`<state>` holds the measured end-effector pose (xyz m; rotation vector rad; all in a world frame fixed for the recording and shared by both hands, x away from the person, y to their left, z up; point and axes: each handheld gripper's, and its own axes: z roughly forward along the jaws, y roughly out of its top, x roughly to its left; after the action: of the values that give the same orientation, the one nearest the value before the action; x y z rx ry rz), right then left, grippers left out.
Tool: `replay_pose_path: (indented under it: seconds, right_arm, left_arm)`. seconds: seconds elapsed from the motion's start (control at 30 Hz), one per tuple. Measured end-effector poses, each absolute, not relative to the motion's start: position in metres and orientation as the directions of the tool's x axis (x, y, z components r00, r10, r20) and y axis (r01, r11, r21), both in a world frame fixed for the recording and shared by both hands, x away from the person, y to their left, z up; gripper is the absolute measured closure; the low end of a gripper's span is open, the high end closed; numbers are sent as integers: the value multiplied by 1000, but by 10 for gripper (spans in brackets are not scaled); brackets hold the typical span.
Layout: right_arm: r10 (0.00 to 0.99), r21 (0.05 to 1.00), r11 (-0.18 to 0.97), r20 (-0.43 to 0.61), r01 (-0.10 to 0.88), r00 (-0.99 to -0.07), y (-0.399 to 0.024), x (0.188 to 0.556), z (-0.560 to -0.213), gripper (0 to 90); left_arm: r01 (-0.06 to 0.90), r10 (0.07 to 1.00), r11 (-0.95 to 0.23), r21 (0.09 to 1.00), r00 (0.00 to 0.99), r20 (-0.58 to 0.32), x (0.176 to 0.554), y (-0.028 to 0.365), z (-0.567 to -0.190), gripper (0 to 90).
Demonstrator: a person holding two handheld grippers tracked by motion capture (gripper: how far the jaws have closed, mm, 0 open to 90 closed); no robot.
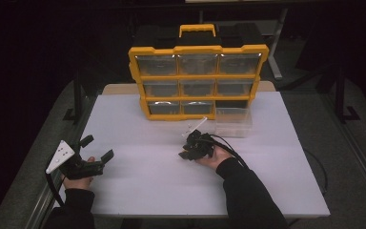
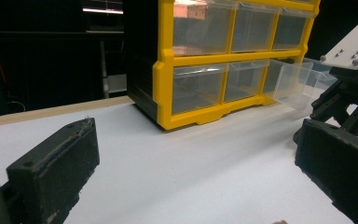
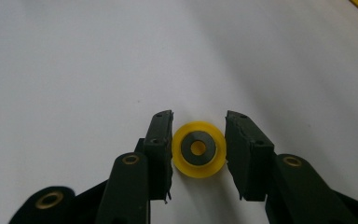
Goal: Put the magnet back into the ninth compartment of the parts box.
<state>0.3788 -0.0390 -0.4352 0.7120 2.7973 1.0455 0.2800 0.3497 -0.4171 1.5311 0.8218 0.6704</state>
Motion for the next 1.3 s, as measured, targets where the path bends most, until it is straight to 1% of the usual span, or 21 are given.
replay_pose_path:
  seconds: [0.8, 1.3]
  right_arm:
    - [471, 678, 600, 128, 424, -873, -58, 378, -414, 611]
    - [472, 700, 581, 127, 416, -872, -66, 376, -405, 611]
  left_arm:
    - [122, 813, -37, 992, 581, -41, 280, 350, -417, 0]
    - [122, 814, -36, 992, 579, -42, 280, 350, -417, 0]
